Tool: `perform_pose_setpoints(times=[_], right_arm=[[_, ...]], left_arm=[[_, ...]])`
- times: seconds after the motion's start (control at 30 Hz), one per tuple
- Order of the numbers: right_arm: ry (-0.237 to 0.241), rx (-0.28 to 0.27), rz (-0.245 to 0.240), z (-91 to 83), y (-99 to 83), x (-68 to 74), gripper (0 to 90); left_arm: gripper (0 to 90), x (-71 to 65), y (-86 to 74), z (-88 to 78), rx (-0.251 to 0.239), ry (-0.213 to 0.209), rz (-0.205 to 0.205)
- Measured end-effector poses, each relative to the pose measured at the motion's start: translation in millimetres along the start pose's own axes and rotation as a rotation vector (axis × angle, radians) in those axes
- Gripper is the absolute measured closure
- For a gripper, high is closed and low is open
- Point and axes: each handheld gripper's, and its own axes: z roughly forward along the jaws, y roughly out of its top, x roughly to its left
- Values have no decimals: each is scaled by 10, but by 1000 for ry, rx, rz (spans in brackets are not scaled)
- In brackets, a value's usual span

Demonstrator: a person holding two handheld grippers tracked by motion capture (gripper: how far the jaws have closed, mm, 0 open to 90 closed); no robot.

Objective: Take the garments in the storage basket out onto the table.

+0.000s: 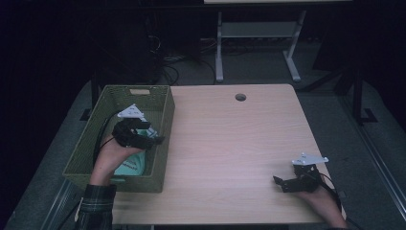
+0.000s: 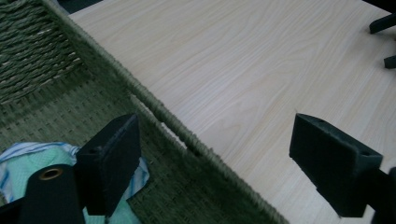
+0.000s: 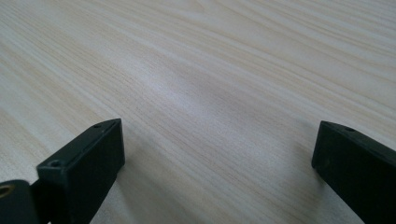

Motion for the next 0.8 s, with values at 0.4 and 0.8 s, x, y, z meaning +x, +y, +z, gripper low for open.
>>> perform_pose_setpoints(times=[0.4,0.8], right_arm=[[0,0,1,0,0,1,22],[0,0,1,0,0,0,23]], left_arm=[[163,120,-94,-94,12,36,-20],[163,265,-226,-120,44,91,-17]])
